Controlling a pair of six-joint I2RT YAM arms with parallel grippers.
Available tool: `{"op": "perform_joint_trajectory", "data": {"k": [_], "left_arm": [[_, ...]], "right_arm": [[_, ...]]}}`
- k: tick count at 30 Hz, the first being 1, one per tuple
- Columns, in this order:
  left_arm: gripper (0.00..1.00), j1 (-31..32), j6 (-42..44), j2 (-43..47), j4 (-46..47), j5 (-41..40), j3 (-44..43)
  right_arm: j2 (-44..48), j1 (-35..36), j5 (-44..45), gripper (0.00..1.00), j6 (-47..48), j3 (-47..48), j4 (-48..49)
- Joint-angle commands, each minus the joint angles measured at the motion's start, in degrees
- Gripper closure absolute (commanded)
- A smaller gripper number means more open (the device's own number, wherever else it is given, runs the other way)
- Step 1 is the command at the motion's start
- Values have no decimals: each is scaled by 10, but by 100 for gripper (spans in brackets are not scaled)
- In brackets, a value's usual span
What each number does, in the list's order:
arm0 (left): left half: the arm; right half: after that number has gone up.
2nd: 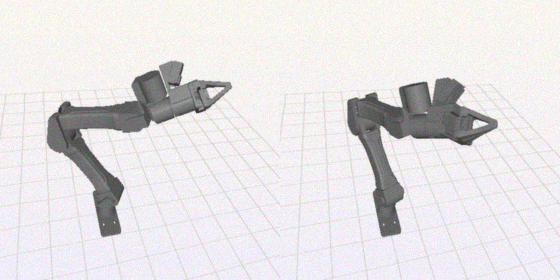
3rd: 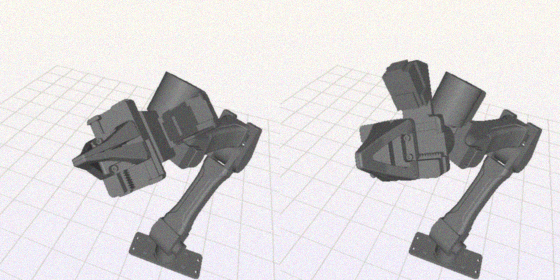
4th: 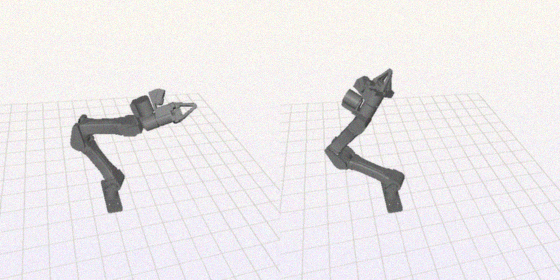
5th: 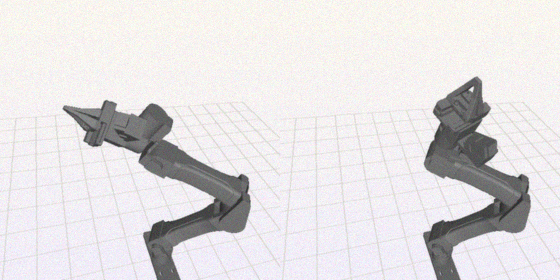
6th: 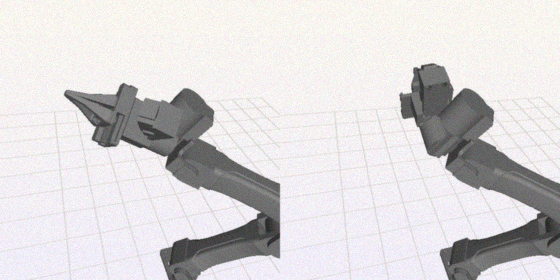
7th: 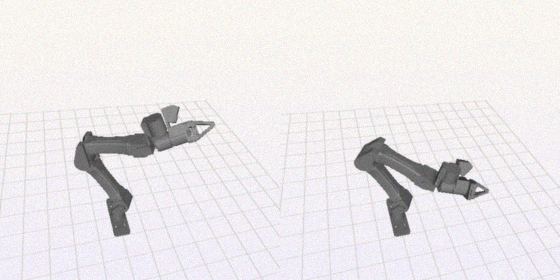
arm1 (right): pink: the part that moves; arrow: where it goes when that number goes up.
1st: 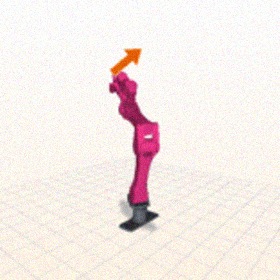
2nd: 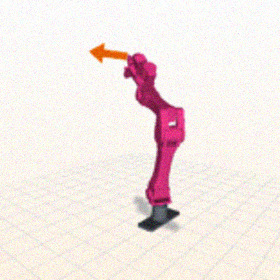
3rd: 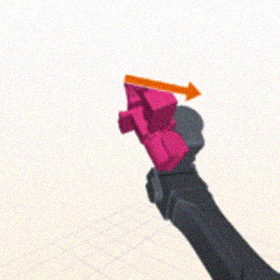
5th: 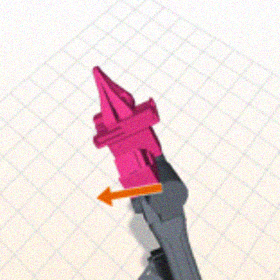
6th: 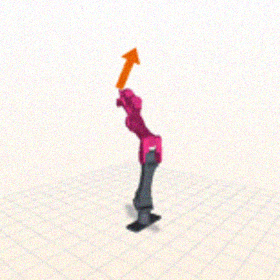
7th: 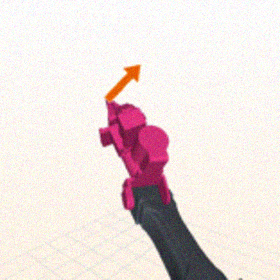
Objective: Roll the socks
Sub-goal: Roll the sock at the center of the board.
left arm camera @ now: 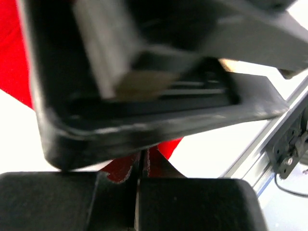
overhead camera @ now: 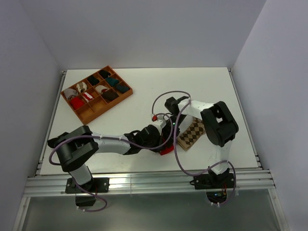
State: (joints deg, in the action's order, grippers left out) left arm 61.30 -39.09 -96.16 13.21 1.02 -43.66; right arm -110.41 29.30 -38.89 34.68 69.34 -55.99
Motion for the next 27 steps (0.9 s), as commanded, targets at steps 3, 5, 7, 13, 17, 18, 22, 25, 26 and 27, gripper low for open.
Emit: {"op": "perform_joint_trajectory", "data": {"k": [3, 5, 7, 13, 17, 18, 22, 25, 26, 27], "left_arm": [[100, 1, -31, -35, -107, -8, -15], [100, 1, -41, -39, -121, -8, -23], [100, -2, -49, -46, -130, -8, -36], [100, -24, -72, -72, -157, 21, -46], [100, -48, -89, -83, -163, 54, -42], [100, -60, -91, -87, -165, 67, -42], [100, -87, -91, -93, -186, 92, -42], [100, -107, -81, -103, -205, 115, -43], [100, -112, -74, -104, -208, 123, -43], [100, -122, -71, -106, -211, 142, -42]], "right_arm": [[64, -19, 55, 43, -14, -18, 86], [75, -26, 56, 42, -18, -23, 88], [86, -29, 60, 41, -25, -26, 91], [121, -51, 58, 40, -30, -40, 100], [155, -72, 44, 40, -29, -52, 106], [160, -81, 44, 40, -29, -53, 110], [193, -96, 50, 40, -21, -70, 121], [231, -97, 47, 39, -5, -93, 132], [249, -96, 45, 38, 0, -99, 135], [258, -95, 44, 38, 6, -111, 141]]}}
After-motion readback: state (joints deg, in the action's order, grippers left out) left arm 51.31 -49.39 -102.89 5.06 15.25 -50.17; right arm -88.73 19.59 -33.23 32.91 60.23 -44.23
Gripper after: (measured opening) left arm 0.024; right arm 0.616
